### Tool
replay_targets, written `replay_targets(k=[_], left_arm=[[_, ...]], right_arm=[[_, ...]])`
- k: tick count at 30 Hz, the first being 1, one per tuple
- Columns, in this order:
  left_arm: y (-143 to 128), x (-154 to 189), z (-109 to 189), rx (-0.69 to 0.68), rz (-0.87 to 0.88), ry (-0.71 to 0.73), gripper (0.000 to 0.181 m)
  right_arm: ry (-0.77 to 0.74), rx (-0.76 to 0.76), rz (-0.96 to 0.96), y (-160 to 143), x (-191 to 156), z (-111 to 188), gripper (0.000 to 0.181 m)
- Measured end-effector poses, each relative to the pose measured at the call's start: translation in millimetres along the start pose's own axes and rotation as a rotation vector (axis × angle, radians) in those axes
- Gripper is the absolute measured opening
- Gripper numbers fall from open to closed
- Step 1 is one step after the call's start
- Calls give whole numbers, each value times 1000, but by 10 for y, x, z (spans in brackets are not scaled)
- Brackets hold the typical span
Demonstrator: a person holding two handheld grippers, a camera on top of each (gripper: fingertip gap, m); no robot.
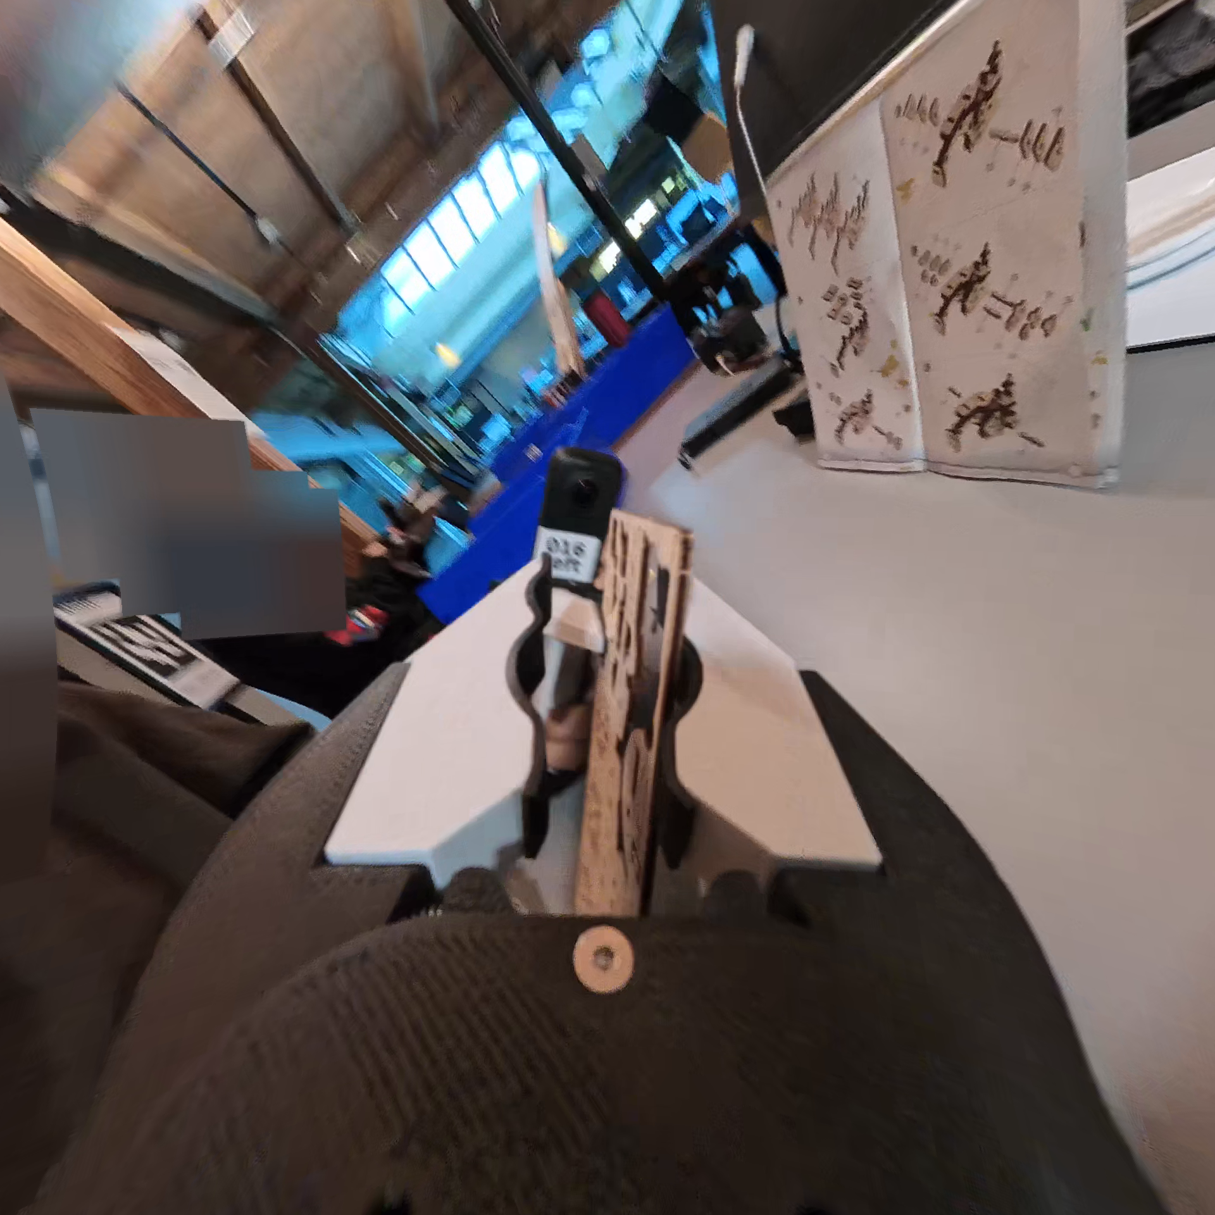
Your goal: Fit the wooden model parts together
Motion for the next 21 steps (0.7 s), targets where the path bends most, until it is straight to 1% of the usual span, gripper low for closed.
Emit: replay_targets(k=[1,3,6,8,9,13,15,17,19,21], left_arm=[[-10,5,-3,-9,-9,-2,0],[-31,31,-16,-29,-29,-10,0],[-37,85,-19,-37,-49,-41,0],[-27,135,-9,-34,-38,-88,0],[-23,153,-8,-34,-26,-109,0],[-31,197,-8,-34,8,-164,0],[3,203,15,-8,43,-190,0],[55,195,53,26,84,-216,0],[91,202,81,46,110,-244,0],[95,175,87,45,104,-223,0]], right_arm=[[33,39,-45,41,-5,25,32],[61,81,-97,82,16,70,29],[53,63,-83,84,47,100,28],[60,48,-78,77,64,117,28],[83,51,-90,80,56,124,31],[240,107,-165,127,-92,122,32],[317,153,-176,193,-179,165,32],[348,206,-179,278,-196,242,32],[302,235,-187,324,-116,296,31],[198,215,-205,296,31,297,29]])
Point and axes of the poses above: each gripper's, where its closed fingertips meet, z back along the fingers, y out of its top, x = y × z across the jaws, the point moved 3 cm from there along z, back along the fingers, and after that the axes turned 4 degrees about y, right-handed, at the moved point
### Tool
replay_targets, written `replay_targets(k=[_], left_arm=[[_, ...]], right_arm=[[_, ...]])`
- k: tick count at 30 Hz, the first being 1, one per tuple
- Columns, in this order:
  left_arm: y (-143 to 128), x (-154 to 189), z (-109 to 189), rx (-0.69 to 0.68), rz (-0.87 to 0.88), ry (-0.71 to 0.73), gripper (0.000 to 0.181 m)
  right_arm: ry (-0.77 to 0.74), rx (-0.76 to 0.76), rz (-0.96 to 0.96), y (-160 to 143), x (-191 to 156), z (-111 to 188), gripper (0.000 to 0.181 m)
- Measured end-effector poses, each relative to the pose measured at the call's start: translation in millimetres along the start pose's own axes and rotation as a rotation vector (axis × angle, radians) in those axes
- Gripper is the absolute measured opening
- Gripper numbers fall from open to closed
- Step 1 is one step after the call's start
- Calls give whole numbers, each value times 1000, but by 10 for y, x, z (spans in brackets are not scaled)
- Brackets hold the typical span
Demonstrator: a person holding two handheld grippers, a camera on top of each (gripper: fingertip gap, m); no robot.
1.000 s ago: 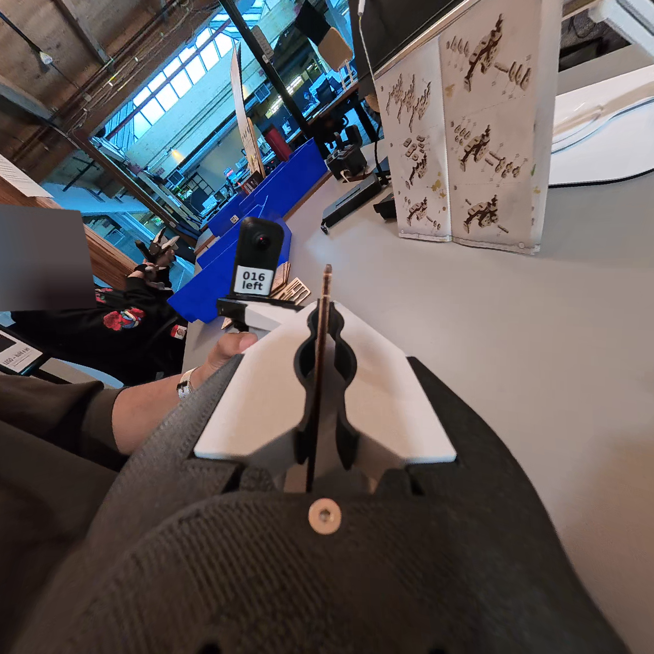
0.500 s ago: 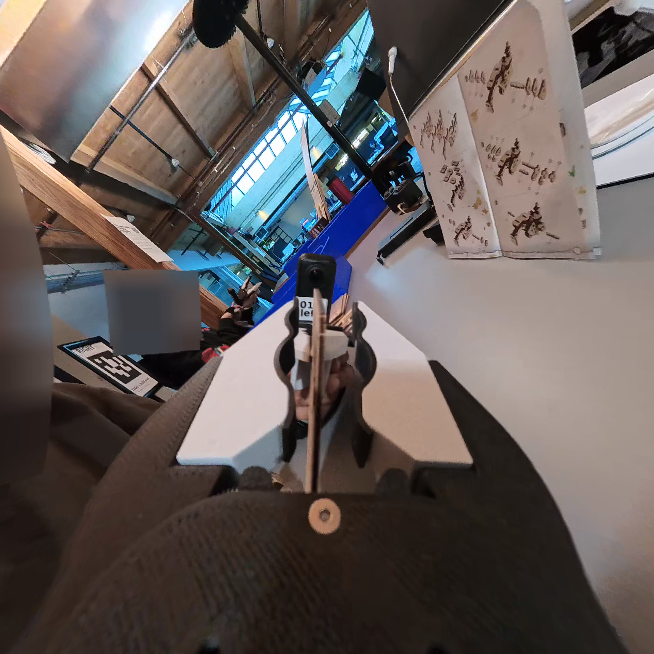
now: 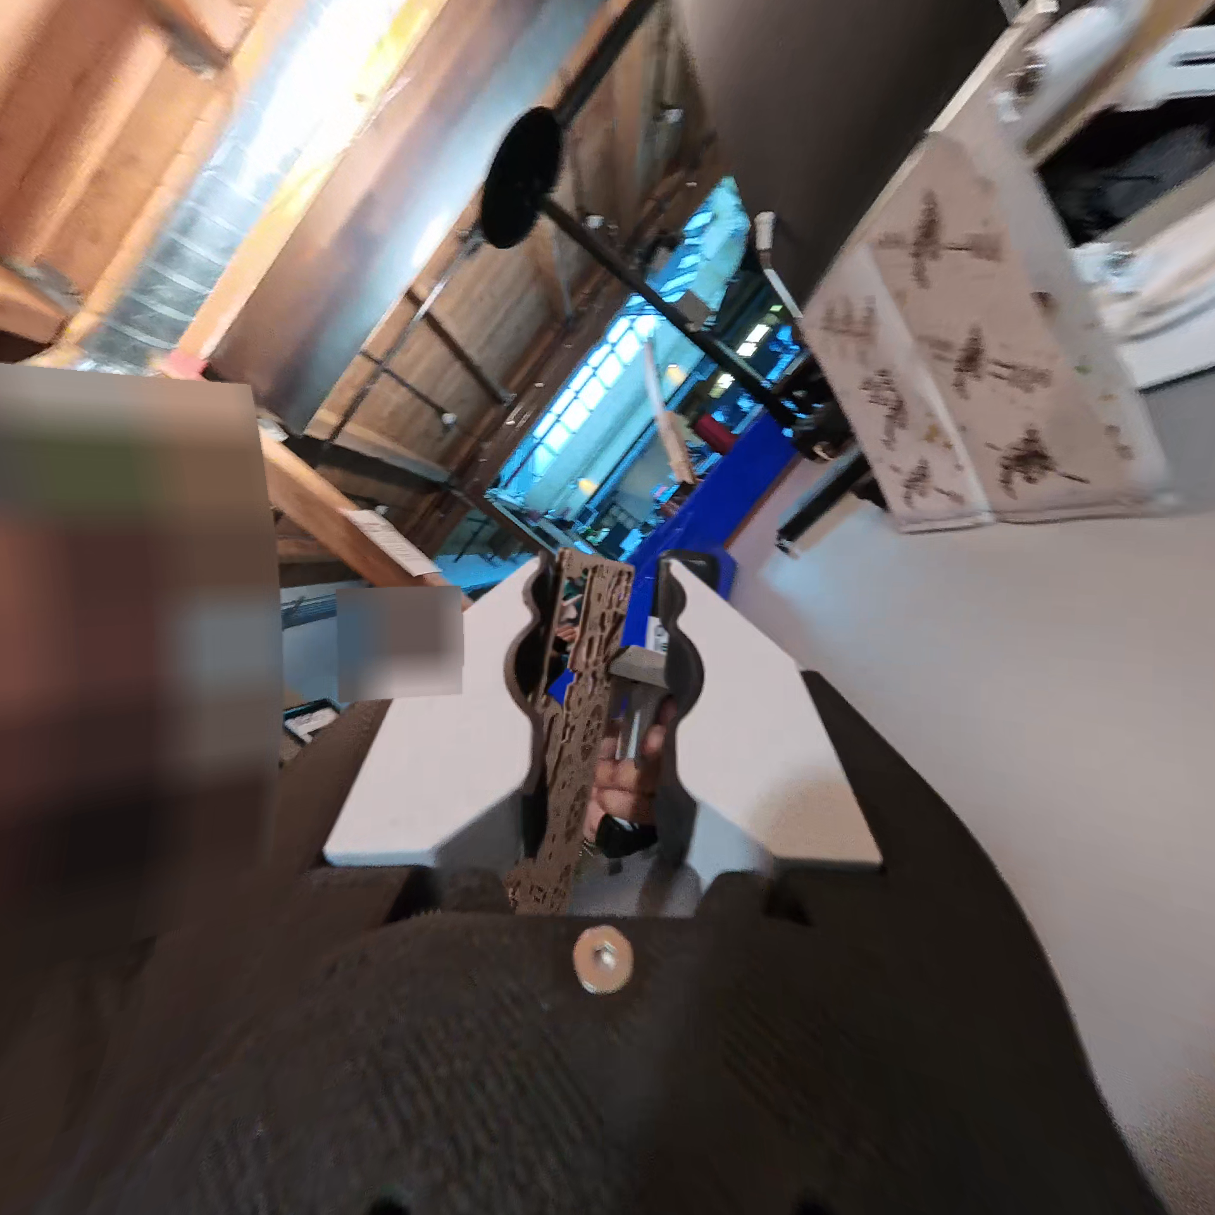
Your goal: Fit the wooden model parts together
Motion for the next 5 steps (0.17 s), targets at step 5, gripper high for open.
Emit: replay_targets(k=[5], left_arm=[[15,48,1,-31,-83,5,0]], right_arm=[[110,87,-179,25,-18,5,29]])
Point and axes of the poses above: each gripper's, where its closed fingertips meet, z back along the fingers, y out of its top, x = y × z across the jaws, the point moved 3 cm from there along z, back along the fingers, and after that the axes turned 4 degrees about y, right-handed, at the moved point
